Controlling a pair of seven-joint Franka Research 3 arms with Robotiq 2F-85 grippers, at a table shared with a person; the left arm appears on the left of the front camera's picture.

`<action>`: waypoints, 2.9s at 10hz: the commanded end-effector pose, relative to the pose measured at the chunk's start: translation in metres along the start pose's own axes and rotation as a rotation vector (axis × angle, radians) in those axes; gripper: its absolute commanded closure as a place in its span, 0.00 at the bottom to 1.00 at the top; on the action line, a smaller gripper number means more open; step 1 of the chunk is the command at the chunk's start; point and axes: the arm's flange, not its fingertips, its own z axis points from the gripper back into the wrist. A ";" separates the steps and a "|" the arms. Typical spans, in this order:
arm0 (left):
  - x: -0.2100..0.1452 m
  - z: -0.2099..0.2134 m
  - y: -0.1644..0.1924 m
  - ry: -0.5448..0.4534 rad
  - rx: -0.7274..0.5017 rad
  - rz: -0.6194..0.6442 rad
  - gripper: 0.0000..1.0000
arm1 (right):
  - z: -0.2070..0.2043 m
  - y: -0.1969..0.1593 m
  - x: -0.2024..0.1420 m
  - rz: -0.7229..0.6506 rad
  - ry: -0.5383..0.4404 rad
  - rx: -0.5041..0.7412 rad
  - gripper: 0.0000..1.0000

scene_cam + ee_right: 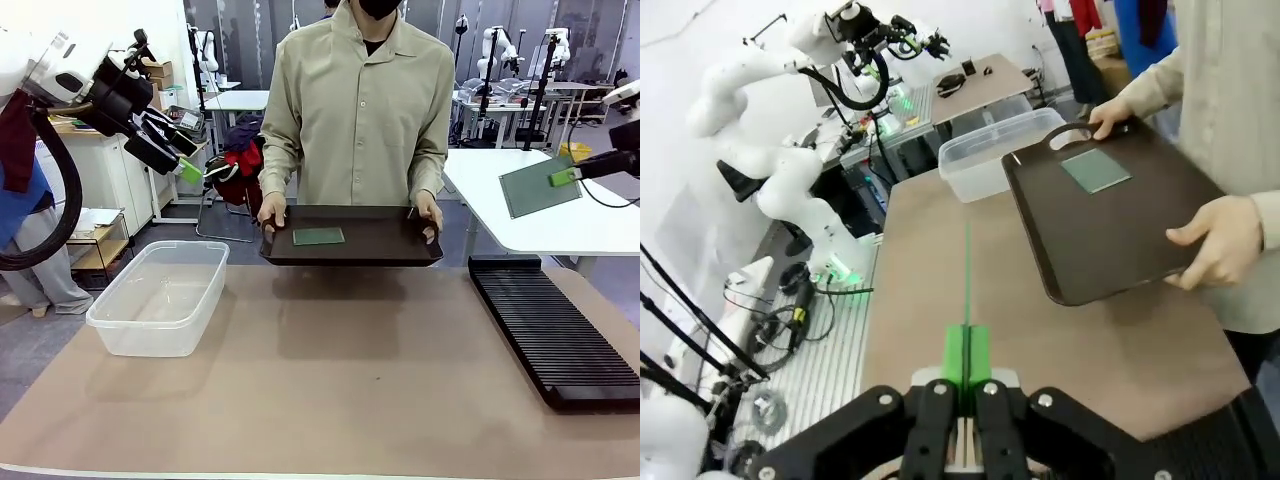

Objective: Sort PCBs into racks and boxes based on the side picked up.
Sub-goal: If the short side of the Blank PCB is picked up, insert it into the PCB Rack ; if the long side is picked up, place it in the Organizing box.

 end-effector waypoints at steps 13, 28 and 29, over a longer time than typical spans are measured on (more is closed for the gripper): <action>-0.002 -0.001 0.000 -0.016 -0.011 -0.007 0.00 | 0.041 -0.094 -0.055 0.547 0.081 0.114 0.98; -0.002 -0.001 0.000 -0.016 -0.011 -0.007 0.00 | 0.033 -0.176 -0.126 0.443 0.155 0.142 0.98; -0.002 -0.001 0.000 -0.016 -0.011 -0.007 0.00 | 0.029 -0.181 -0.131 0.464 0.164 0.140 0.98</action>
